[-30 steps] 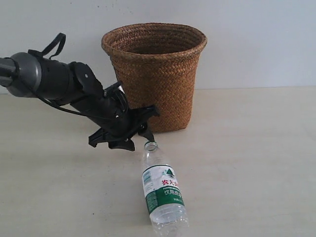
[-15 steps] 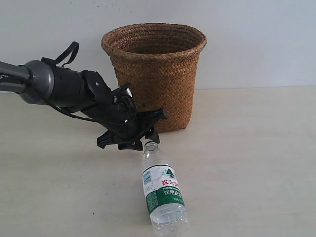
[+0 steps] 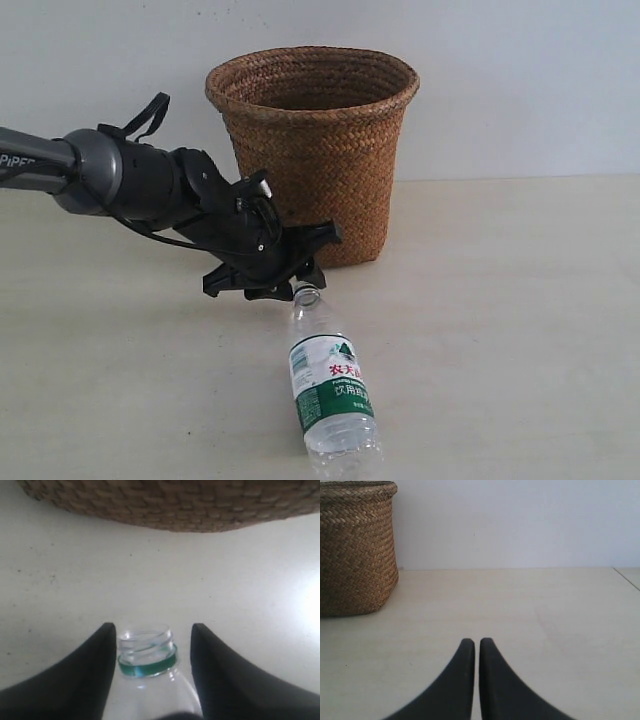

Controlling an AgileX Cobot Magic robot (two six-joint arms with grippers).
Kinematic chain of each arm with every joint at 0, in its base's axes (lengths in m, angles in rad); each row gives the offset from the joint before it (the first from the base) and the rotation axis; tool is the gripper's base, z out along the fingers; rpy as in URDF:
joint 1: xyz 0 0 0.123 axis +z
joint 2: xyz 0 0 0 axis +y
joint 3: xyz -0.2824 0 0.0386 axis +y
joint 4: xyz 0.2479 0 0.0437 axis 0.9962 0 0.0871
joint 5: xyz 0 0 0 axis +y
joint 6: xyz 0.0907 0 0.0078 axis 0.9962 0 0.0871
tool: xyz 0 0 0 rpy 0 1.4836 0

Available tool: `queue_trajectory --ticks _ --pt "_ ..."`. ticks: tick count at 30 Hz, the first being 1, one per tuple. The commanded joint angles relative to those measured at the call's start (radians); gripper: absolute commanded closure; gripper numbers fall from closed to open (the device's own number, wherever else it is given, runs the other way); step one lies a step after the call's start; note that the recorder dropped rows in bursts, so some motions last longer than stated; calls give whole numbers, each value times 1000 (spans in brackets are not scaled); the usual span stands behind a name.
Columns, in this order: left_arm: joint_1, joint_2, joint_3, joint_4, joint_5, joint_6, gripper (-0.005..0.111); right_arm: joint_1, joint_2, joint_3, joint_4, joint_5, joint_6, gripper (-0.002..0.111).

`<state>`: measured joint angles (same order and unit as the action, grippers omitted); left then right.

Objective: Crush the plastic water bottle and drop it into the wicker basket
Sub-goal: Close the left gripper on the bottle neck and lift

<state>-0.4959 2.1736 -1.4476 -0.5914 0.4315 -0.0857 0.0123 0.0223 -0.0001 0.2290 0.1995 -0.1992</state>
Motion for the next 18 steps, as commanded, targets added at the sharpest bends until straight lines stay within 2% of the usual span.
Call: queue_trajectory --ticks 1,9,18 --pt "-4 23 -24 -3 23 19 69 -3 -3 0 1 -17 -2 107" --pt "-4 26 -31 -3 41 61 77 -3 -3 0 1 -38 -2 107" --pt "-2 -9 -31 34 85 77 103 -3 -3 0 1 -38 -2 107"
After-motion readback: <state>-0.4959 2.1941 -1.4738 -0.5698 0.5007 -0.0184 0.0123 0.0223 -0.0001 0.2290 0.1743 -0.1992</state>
